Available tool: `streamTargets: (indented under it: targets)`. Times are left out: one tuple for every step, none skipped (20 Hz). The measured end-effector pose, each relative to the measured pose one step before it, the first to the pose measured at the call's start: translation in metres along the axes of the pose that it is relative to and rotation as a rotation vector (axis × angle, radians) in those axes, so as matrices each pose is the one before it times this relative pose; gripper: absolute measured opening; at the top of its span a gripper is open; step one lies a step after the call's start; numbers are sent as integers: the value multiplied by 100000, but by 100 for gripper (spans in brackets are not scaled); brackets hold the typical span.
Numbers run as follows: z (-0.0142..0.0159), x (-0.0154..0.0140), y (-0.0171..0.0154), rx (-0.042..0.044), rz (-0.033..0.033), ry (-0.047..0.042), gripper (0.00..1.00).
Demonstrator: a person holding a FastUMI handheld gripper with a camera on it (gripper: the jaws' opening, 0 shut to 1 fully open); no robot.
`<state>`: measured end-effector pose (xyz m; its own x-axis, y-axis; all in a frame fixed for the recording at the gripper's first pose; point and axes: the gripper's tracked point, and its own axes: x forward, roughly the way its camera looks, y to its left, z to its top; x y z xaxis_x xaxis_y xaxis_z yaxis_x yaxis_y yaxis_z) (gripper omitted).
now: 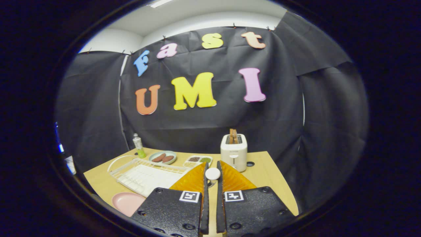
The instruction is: Take the plate from the dish rack, then take the spoon from the basket and place it into the plate.
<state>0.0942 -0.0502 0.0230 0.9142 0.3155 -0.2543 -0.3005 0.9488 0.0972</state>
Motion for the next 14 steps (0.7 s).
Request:
streamTargets:
  targets:
    - [215,-463,2181,-2650,4118,898,14]
    - [241,-284,2156,-1682,4010,860,14]
    - [-78,-160,2238,-1433,4606,1717,14]
    - [-148,111,2204,-501,4487,1654,14]
    - [-411,325,2142,-173,4635,2028,14]
    - [-383,464,1971,235,4290,2096,14]
    - [-694,709,1720,301,3747,2733,14]
    - [-706,688,1481,42,3207,2691,14]
    - [-744,584,1178,-214,2011,2640,14]
    - [-842,741,938,-414,1530,2729,14]
    - [-1016,930,1133,-217,1730,2800,14]
    - [-1100,941,1236,-136,1868,2896,14]
    - [-1241,1030,881,-118,1001,2892,14]
    - [-1226,908,687,-947,320,2588,14]
